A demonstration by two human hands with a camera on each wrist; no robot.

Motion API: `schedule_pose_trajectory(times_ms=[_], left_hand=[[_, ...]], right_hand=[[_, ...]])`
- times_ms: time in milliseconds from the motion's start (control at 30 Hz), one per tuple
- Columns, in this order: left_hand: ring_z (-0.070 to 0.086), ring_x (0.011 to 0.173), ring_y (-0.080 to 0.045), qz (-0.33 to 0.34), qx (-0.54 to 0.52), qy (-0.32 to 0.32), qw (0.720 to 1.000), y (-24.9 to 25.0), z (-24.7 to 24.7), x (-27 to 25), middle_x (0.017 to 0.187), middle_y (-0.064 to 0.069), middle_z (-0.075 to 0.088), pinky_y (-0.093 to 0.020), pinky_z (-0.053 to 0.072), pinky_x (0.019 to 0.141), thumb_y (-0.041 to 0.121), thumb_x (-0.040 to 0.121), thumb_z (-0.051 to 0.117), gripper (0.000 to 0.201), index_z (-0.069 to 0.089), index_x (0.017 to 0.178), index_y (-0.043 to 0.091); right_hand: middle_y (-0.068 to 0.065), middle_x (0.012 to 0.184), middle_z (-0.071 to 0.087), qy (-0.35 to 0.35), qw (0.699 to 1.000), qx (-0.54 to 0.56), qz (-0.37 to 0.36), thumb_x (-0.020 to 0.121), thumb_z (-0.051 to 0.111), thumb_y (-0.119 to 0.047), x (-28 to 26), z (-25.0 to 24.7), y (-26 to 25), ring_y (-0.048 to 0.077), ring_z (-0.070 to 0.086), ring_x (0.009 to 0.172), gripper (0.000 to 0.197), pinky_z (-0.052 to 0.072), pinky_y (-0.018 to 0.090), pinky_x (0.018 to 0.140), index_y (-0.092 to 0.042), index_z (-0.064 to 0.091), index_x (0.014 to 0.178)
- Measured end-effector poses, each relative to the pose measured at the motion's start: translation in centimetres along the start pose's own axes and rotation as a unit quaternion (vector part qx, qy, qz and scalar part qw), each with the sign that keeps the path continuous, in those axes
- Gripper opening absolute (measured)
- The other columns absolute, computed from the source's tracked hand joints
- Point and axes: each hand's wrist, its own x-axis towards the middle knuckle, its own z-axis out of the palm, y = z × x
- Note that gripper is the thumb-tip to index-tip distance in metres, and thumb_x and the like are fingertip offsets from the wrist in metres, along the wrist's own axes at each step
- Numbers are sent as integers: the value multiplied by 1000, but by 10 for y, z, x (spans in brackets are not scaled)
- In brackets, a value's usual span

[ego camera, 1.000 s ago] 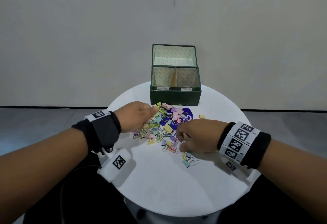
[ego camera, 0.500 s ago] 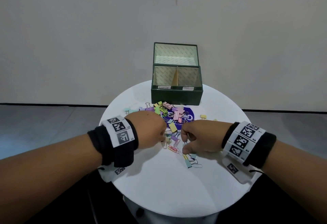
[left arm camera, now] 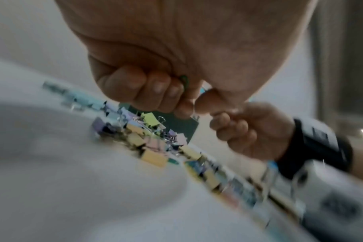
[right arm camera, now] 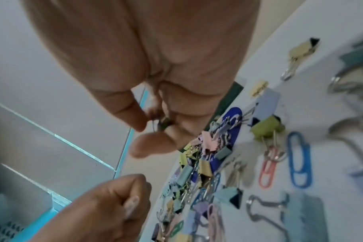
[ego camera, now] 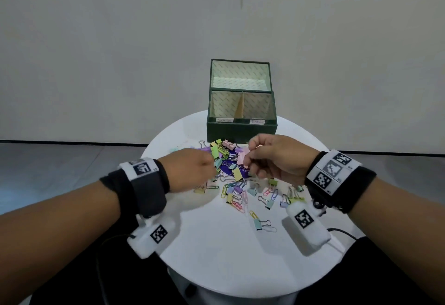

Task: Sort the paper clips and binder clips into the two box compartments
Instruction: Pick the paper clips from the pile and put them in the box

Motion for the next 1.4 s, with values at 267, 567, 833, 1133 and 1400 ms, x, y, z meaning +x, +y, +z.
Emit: schedule_pose_trajectory(times_ms=[267,567,833,1133,1400], left_hand=[[23,46,-15,-137,-509,-11,850,-10,-11,5,56,1,26,-22,23,41,26,92,46,35,31,61,22],[49,48,-18,-113,-464,-59,877,-15,-2,7,63,-9,52,-20,33,36,-2,89,46,16,57,90,9],[62,88,-8,73,68,-53,994,16,3,5,101,14,70,-24,50,81,34,88,63,16,73,100,32],[57,102,-15,215,272,-24,938,25,5,4,108,10,57,-26,36,68,40,97,47,26,67,113,40],[55,79,-15,182,232,-41,955,5,9,10,92,11,56,-29,49,68,31,84,48,7,54,85,27]], right_hand=[[-9,92,69,-1,783,-617,-82,92,63,-29,11,41,2,12,61,85,9,52,30,71,-26,72,92],[-1,90,70,5,743,-667,-61,90,56,-20,16,40,6,19,63,84,15,49,27,66,-21,71,92],[-5,81,60,9,717,-692,-87,88,60,-22,16,39,6,19,52,77,10,33,25,54,-27,57,81],[2,83,64,-2,727,-685,-49,86,59,-17,20,39,7,24,57,77,4,43,27,60,-19,61,82],[-2,77,64,5,828,-554,-91,88,62,-13,21,11,-27,6,51,62,4,40,13,56,-11,66,87]])
